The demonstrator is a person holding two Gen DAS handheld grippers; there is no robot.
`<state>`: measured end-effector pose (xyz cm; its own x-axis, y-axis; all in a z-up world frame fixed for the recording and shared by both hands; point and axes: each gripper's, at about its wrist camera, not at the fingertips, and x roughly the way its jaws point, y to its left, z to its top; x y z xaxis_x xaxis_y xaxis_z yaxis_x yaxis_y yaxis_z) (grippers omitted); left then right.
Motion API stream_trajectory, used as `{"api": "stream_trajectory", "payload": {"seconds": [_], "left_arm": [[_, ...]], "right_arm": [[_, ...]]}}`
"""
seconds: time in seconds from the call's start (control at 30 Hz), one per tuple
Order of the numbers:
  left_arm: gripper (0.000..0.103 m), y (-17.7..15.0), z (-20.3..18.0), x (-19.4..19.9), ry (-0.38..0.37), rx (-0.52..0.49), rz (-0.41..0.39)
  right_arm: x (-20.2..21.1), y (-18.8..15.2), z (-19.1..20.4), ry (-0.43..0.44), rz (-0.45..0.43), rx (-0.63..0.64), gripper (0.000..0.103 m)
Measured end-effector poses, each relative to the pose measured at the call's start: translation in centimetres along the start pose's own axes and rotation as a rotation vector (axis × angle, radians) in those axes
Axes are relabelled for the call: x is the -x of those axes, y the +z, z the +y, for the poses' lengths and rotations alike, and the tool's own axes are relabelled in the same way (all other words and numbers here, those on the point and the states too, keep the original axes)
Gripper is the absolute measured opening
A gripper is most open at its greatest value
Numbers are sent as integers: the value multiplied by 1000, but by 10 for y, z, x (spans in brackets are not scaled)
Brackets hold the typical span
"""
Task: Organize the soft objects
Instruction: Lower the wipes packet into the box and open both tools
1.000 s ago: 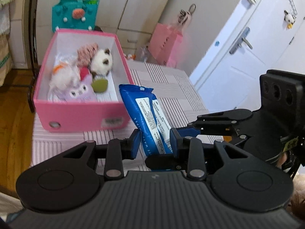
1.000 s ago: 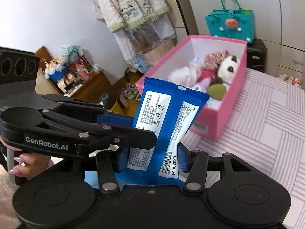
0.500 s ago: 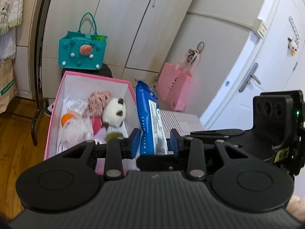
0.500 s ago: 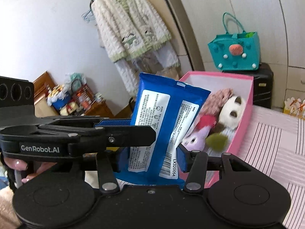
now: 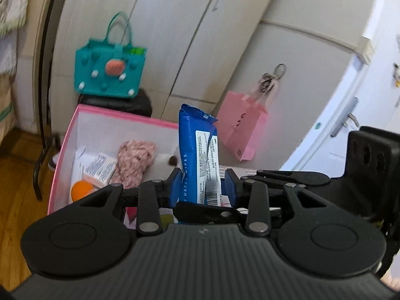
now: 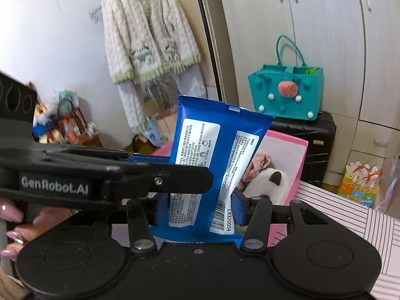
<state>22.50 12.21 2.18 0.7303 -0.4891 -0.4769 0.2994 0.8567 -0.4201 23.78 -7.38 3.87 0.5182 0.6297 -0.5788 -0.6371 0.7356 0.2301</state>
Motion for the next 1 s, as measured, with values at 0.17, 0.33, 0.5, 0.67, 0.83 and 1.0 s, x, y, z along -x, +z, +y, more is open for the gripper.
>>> {"api": "stream_trajectory", "payload": {"seconds": [0.17,0.33,0.5,0.67,0.83,1.0], "left_arm": [[35,-2,12,-14,60,29,-19],[35,-1,30,-27,52,67,28],[35,-4,32,-25,64,65,15],[35,-8,28,-13,120,64,-20],[38,-13,20,9,141,52,-47],[41,-18,4,26,167,19,-64]], "right_arm": [[-24,7,-5,2,31,31,56],[-39,4,-10,-3,74,44,56],[-61,-4,-11,-105,131,125,56],[-52,-2,-7,-131,82,127,65],[-22,-9,1,-165,19,144,72],[20,-20,5,-103,-60,128,72]]}}
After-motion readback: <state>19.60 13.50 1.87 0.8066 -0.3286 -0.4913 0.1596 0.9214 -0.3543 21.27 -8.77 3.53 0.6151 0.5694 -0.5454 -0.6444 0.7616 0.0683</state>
